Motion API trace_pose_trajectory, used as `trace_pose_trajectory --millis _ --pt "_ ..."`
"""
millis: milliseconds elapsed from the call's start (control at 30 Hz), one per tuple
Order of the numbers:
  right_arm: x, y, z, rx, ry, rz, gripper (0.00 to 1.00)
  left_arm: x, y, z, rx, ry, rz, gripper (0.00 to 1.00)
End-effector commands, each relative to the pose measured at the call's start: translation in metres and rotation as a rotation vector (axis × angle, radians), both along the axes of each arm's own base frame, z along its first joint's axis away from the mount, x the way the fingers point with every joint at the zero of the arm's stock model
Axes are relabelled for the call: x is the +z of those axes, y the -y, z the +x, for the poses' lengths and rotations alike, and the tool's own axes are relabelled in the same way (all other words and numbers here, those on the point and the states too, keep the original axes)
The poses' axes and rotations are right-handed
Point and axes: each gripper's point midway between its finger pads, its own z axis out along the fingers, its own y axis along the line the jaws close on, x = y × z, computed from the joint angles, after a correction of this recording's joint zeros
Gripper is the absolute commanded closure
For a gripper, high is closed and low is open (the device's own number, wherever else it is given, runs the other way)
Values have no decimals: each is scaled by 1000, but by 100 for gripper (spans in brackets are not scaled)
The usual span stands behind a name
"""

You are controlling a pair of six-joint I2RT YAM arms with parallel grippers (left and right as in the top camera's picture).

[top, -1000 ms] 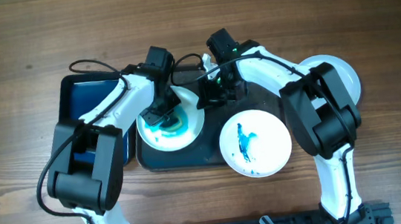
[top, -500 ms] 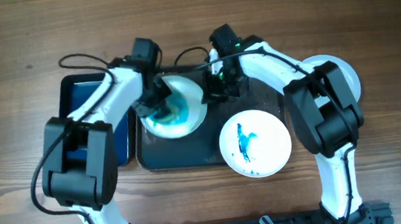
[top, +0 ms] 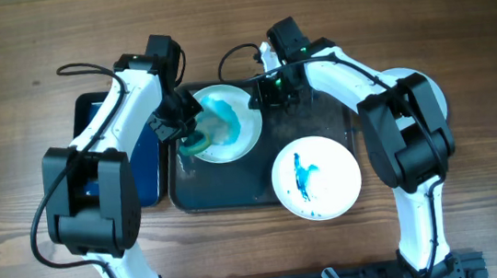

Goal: Clean dirty plates on tray and stack at the side
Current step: 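Scrub the held plate with the sponge in the left gripper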

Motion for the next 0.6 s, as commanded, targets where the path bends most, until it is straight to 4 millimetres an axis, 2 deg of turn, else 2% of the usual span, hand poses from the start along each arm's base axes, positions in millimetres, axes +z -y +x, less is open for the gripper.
trace_pose_trajectory --millis 0,100,133,167,200,233,333,400,467,567 --pt "-6 -1 14 146 154 -104 80 -5 0 -1 21 -11 9 96" --pt "-8 -13 0 146 114 -106 96 -5 0 -1 21 -12 9 96" --pt "-9 -14 -7 113 64 -101 96 -5 0 -1 21 -11 9 96" --pt "-11 -11 -12 54 8 -115 96 -5 0 0 21 -5 8 96" --pt "-20 10 -16 -172 -104 -221 96 -5 0 1 21 -1 6 96" --pt "-23 21 -22 -286 -166 -272 96 -6 2 0 15 -4 7 96" --pt "-27 22 -24 -300 -176 -274 96 -19 13 -3 -15 12 4 96" --pt "-26 19 -23 -271 -165 -258 96 -42 23 0 -49 86 4 96" --pt "-26 18 -23 -260 -161 -252 96 -51 38 12 -133 178 -16 96" --pt "-26 18 -24 -256 -161 -254 96 -56 41 3 -194 178 80 96"
